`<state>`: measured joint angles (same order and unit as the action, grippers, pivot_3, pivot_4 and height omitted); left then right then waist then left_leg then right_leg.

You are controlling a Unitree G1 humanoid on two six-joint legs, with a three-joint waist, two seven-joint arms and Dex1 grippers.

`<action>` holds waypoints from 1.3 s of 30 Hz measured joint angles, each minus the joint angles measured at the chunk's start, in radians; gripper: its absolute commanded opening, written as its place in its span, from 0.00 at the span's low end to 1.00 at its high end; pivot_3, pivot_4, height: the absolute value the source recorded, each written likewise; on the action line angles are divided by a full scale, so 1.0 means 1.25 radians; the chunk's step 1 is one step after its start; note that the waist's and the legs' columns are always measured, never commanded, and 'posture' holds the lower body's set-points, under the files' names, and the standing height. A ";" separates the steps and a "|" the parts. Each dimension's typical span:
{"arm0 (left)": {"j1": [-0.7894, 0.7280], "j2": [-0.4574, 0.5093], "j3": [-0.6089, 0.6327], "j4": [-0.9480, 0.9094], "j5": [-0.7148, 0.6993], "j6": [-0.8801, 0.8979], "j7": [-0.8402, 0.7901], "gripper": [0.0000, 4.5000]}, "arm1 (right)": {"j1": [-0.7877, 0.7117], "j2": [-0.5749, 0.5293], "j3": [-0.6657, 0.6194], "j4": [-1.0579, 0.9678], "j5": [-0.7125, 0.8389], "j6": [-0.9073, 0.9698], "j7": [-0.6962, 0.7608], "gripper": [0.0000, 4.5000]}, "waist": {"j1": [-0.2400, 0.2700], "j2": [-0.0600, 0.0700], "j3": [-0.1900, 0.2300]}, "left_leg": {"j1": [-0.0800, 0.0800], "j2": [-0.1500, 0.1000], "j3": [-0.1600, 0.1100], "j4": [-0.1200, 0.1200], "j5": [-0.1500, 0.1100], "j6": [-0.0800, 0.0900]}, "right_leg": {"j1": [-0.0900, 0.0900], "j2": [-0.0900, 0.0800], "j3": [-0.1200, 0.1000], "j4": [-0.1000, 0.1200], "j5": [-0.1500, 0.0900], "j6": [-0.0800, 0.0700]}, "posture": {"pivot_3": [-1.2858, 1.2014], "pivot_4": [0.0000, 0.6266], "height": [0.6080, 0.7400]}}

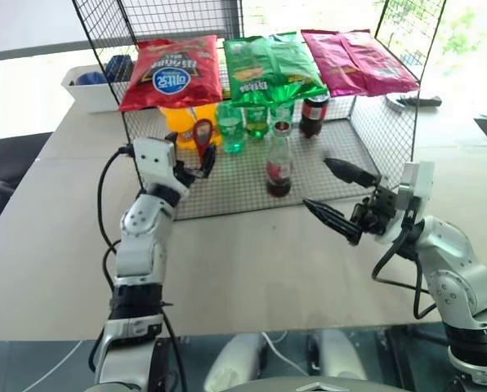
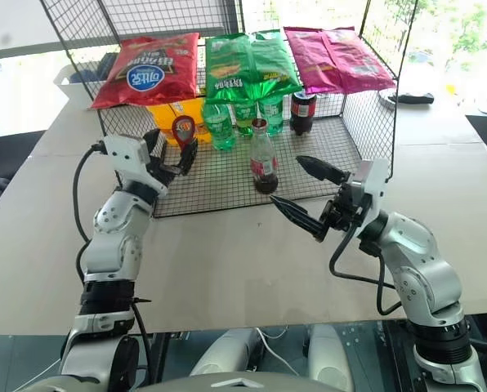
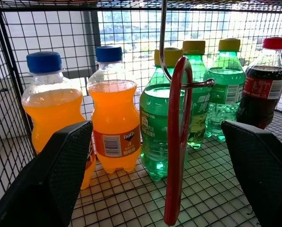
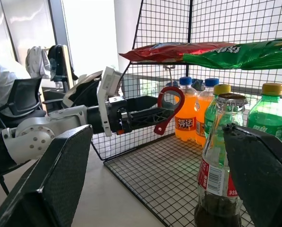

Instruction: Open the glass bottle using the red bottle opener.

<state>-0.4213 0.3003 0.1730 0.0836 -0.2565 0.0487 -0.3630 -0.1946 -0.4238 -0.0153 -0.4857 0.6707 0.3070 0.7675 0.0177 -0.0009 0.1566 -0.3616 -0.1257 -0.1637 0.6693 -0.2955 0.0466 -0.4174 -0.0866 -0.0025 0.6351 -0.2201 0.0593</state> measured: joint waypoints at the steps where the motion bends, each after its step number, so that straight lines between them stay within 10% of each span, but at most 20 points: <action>1: -0.008 -0.004 -0.006 0.011 0.001 -0.005 -0.001 0.88 | 0.000 0.001 0.001 -0.002 0.000 0.001 -0.002 1.00 | 0.000 0.000 0.000 | 0.000 0.000 0.000 0.000 0.000 0.000 | 0.000 0.000 0.000 0.000 0.000 0.000 | 0.52 0.24 0.96; 10: -0.022 -0.024 -0.015 -0.025 -0.019 -0.038 -0.015 0.01 | 0.001 0.002 0.003 -0.005 0.000 0.001 -0.008 1.00 | -0.003 0.000 0.000 | 0.000 0.000 0.000 0.000 0.000 0.000 | 0.000 0.000 0.000 0.000 0.000 0.000 | 0.52 0.24 0.96; 23: 0.060 -0.054 0.014 -0.174 -0.130 0.077 0.012 0.01 | 0.004 -0.005 0.006 -0.006 -0.004 0.001 -0.008 1.00 | -0.002 0.000 0.000 | 0.000 0.000 0.000 0.000 0.000 0.000 | 0.000 0.000 0.001 0.001 0.000 0.000 | 0.52 0.24 0.96; 39: 0.077 -0.144 0.144 -0.248 -0.572 0.275 0.062 0.01 | 0.000 -0.009 0.008 0.011 -0.034 -0.002 0.005 1.00 | -0.001 -0.001 0.000 | 0.000 0.000 0.001 0.001 0.000 0.000 | 0.000 0.000 0.001 0.002 0.000 0.000 | 0.52 0.24 0.96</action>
<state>-0.3246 0.1208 0.3525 -0.2269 -0.9720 0.3924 -0.2855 -0.1945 -0.4347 -0.0057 -0.4723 0.6286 0.3044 0.7733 0.0158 -0.0020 0.1566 -0.3613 -0.1258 -0.1628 0.6710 -0.2955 0.0466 -0.4176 -0.0864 -0.0014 0.6371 -0.2201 0.0593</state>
